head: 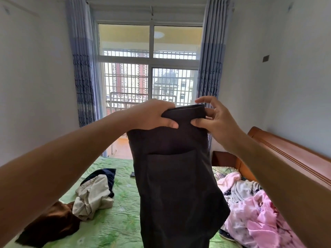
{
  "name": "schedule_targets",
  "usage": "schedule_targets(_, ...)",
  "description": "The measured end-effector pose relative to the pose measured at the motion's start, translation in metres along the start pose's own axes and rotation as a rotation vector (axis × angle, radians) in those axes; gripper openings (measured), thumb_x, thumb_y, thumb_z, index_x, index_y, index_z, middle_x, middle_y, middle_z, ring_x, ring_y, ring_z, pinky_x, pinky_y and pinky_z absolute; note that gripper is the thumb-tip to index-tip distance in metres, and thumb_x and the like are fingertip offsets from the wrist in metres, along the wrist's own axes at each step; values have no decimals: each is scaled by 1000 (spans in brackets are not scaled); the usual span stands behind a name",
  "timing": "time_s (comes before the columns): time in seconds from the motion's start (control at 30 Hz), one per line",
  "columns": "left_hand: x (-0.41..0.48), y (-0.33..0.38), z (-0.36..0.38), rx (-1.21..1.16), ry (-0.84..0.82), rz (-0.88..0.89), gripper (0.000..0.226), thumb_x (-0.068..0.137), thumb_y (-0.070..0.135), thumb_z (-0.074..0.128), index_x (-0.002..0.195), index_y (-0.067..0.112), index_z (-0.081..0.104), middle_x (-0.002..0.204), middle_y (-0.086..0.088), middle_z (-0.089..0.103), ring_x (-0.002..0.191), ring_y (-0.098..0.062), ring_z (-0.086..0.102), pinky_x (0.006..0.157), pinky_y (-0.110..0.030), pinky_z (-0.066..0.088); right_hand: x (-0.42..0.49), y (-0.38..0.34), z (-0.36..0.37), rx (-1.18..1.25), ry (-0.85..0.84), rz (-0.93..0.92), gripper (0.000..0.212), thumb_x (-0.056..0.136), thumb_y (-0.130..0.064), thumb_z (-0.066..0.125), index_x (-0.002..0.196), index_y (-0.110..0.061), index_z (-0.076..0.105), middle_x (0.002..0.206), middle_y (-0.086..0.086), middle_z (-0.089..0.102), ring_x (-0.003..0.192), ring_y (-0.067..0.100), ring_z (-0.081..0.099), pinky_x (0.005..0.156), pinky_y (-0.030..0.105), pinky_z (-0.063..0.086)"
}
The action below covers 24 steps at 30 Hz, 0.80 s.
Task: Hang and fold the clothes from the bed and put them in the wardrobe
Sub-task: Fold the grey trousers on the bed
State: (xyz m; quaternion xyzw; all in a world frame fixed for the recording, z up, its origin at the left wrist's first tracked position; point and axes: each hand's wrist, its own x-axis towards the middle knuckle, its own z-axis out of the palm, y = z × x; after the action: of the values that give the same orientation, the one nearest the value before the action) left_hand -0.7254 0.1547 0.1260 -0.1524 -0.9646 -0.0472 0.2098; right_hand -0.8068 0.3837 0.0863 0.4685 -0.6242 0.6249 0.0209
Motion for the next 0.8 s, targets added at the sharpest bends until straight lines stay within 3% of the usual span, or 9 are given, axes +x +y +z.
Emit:
schedule_targets(0.1, 4, -3, -2, 78, 46, 69, 32, 91, 56, 63, 91, 26, 53, 78, 14, 58, 71, 3, 54, 57, -21, 34, -18, 26, -13, 44, -69, 140, 64, 77, -16, 83, 127, -41, 52, 111, 3, 74, 102, 22, 72, 80, 32, 60)
schedule_targets(0.17, 8, -7, -12, 100, 89, 58, 36, 92, 55, 62, 95, 20, 55, 80, 13, 58, 71, 0, 54, 57, -22, 34, -42, 65, -18, -143, -239, 368, 65, 69, -23, 89, 121, -44, 57, 114, -6, 73, 108, 16, 70, 91, 34, 57)
schedule_targets(0.23, 10, -13, -27, 111, 105, 12, 37, 92, 55, 62, 97, 18, 58, 83, 9, 60, 73, -4, 56, 57, -25, 38, -68, 112, -22, -476, -402, 532, 42, 74, -21, 85, 110, -33, 66, 109, -8, 73, 107, 17, 68, 93, 31, 54)
schedule_targets(0.3, 9, -19, -41, 120, 99, -29, 35, 92, 53, 63, 96, 19, 58, 86, 5, 62, 75, -8, 58, 62, -29, 46, -92, 152, -26, -603, -368, 634, 14, 88, -20, 74, 101, -23, 68, 99, -1, 73, 94, 22, 71, 78, 30, 57)
schedule_targets(0.33, 7, -21, -47, 114, 102, -37, 34, 92, 52, 64, 95, 19, 58, 85, 5, 62, 76, -9, 59, 65, -29, 47, -102, 165, -28, -539, -299, 683, 6, 94, -24, 69, 98, -20, 67, 93, 4, 72, 84, 23, 72, 71, 33, 59)
schedule_targets(0.4, 3, -27, -56, 98, 124, -54, 29, 92, 50, 65, 93, 22, 58, 84, 9, 61, 77, -8, 58, 65, -27, 45, -114, 181, -27, -320, -139, 757, 30, 92, -43, 69, 94, -14, 67, 84, 11, 70, 71, 23, 71, 72, 44, 61)
schedule_targets(0.47, -3, -31, -62, 87, 145, -84, 25, 92, 48, 65, 94, 25, 57, 85, 10, 60, 79, -9, 58, 65, -27, 43, -116, 188, -20, -56, -32, 835, 55, 84, -61, 66, 102, -9, 65, 89, 16, 74, 79, 30, 74, 77, 48, 61)
schedule_targets(0.57, -10, -33, -67, 94, 145, -124, 28, 93, 46, 65, 98, 19, 61, 90, 0, 65, 82, -18, 62, 73, -36, 50, -108, 189, 0, 283, 45, 847, 53, 96, -63, 51, 118, -16, 61, 108, 15, 75, 99, 31, 73, 92, 48, 55)
schedule_targets(0.8, -26, -30, -75, 113, 114, -168, 31, 93, 46, 63, 103, 17, 63, 91, 1, 66, 82, -14, 63, 75, -40, 54, -100, 181, 40, 375, 152, 991, 53, 95, -63, 53, 113, -14, 64, 104, 14, 67, 100, 30, 66, 87, 48, 58)
